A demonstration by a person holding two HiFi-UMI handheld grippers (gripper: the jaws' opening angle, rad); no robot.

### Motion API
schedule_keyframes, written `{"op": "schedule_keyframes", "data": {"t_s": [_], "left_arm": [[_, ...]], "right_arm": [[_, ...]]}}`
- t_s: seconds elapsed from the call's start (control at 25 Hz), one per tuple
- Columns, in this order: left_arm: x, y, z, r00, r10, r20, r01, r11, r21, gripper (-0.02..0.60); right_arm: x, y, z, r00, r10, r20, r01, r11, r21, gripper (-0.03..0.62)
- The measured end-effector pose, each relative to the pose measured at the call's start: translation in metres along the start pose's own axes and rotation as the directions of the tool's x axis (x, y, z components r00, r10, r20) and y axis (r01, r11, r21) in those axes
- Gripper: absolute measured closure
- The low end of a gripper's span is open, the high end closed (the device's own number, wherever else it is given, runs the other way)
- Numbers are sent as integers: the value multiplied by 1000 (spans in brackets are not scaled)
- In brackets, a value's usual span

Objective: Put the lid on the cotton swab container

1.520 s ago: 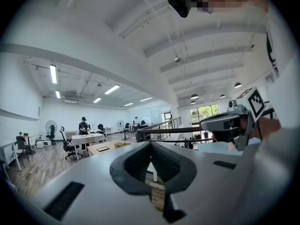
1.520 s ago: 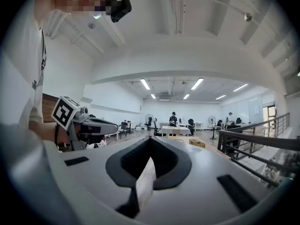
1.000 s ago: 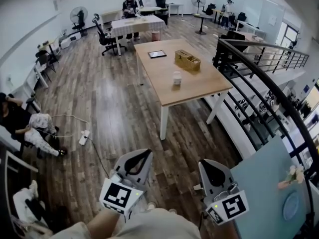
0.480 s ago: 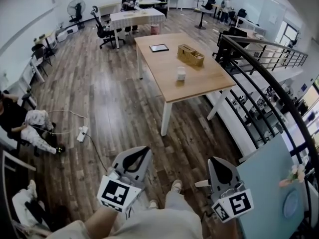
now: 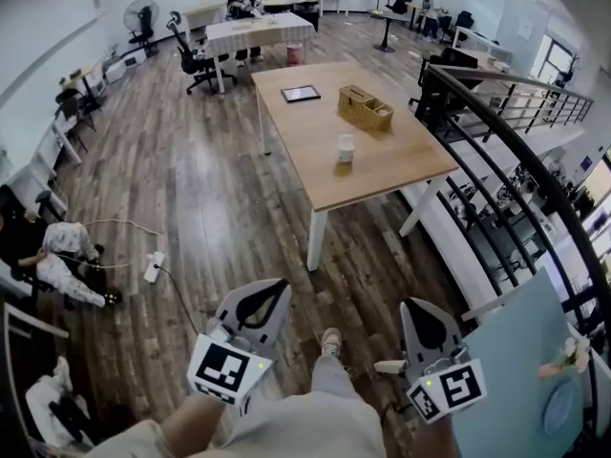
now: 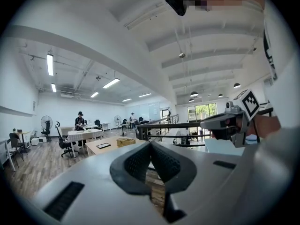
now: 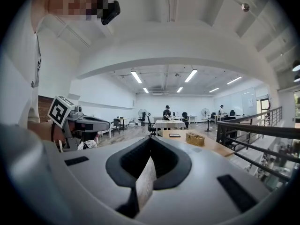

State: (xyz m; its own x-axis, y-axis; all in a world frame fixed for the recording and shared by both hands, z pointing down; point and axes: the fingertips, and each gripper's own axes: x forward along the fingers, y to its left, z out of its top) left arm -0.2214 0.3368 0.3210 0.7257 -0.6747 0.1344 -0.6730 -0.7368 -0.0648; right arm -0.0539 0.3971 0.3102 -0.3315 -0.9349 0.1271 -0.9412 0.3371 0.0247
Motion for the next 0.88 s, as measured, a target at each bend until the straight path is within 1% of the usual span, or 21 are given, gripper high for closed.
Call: {"op": "schedule_keyframes", "data": {"t_s": [0.24, 0.52, 0.68, 0.88], "left_arm": [[101, 33, 14, 1000, 10, -20, -10, 1000, 6, 560], [235, 68, 40, 999, 33, -37, -32, 999, 26, 560], [287, 83, 49, 998, 47, -43, -45, 998, 43, 560], [332, 97, 44, 996, 62, -65, -59, 997, 44, 560]], "right_arm": [[69, -82, 4, 1000, 10, -18, -9, 1000, 14, 568], [156, -190, 12, 998, 49, -44, -48, 998, 38, 568], [196, -229, 18, 995, 89, -45, -87, 996, 37, 568], [229, -262, 12, 994, 98, -47, -96, 994, 54, 568]]}}
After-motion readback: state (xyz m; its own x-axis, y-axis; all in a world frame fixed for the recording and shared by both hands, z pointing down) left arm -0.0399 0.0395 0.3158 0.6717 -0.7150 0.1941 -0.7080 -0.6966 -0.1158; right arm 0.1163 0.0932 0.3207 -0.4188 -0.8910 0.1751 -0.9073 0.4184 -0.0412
